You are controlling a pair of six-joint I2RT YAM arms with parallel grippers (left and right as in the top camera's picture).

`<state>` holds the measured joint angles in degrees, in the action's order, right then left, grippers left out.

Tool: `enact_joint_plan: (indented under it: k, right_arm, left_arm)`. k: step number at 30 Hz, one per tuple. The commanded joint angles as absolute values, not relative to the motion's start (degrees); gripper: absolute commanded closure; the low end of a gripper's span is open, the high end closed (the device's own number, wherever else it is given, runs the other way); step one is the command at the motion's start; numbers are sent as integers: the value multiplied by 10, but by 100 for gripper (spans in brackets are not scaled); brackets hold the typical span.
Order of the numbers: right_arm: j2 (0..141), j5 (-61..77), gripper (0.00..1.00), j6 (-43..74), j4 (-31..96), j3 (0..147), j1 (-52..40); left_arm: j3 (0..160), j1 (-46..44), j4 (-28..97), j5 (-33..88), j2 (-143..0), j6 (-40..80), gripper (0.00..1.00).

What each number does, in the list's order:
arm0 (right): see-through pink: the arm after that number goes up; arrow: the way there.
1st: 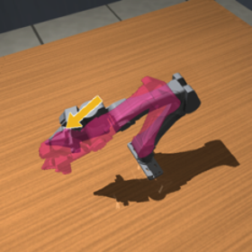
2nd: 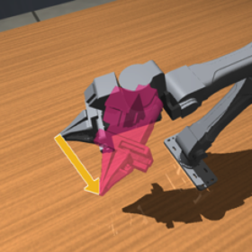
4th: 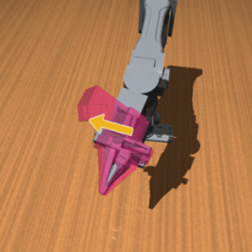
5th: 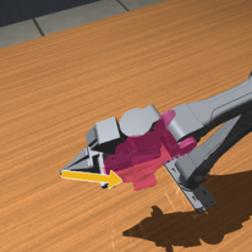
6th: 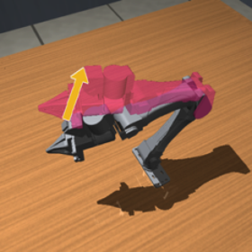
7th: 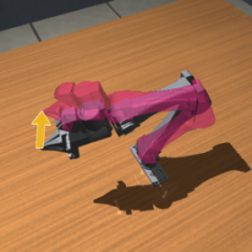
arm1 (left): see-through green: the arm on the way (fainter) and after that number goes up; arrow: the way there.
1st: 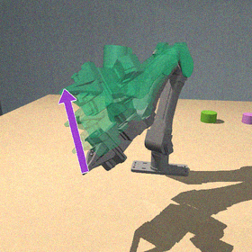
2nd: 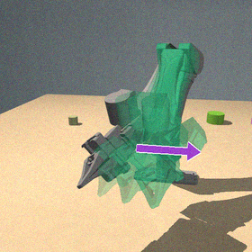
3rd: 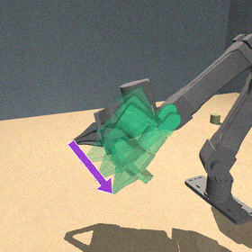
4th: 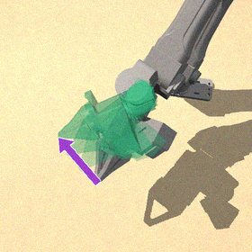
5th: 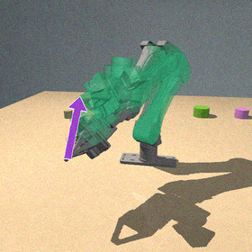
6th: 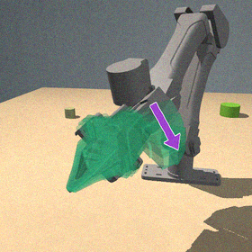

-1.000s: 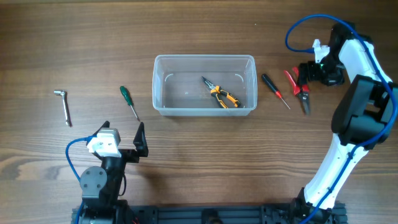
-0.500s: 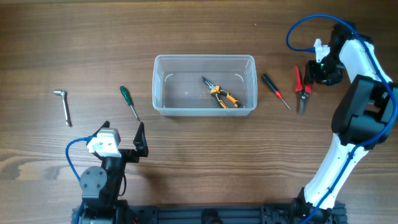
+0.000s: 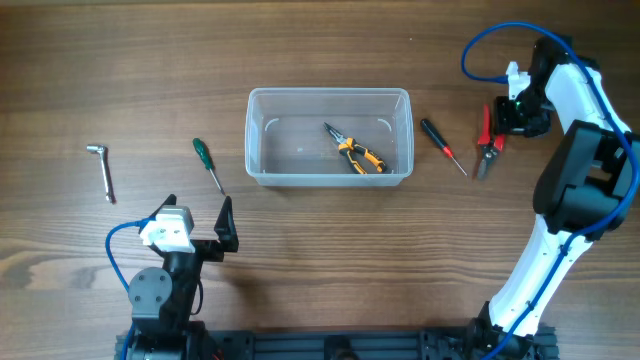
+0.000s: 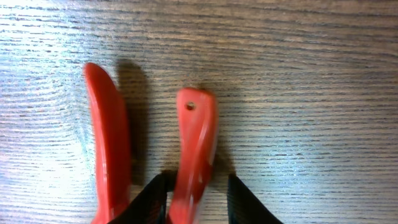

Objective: Pack container
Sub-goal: 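Close the right gripper on a red snips handle and lift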

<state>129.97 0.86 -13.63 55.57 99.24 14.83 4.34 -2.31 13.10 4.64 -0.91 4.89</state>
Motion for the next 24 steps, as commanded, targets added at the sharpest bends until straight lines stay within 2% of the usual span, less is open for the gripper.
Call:
enact_joint_plan:
  k: [1,6,19,24]
  right_arm:
    - [1318,31,75,-128,554,974,146]
    - [1318,31,83,-118,552,974,146]
    - [1318,30,84,-111,549,975,146]
    - [1318,30,87,-101,549,980,146]
  left_arm:
    - [40,-26,129,57,-8,52,0]
    - [40,-26,129,57,-8,52,0]
    - [40,-26,129,57,-8,52,0]
    - [40,-26,129,57,-8,52,0]
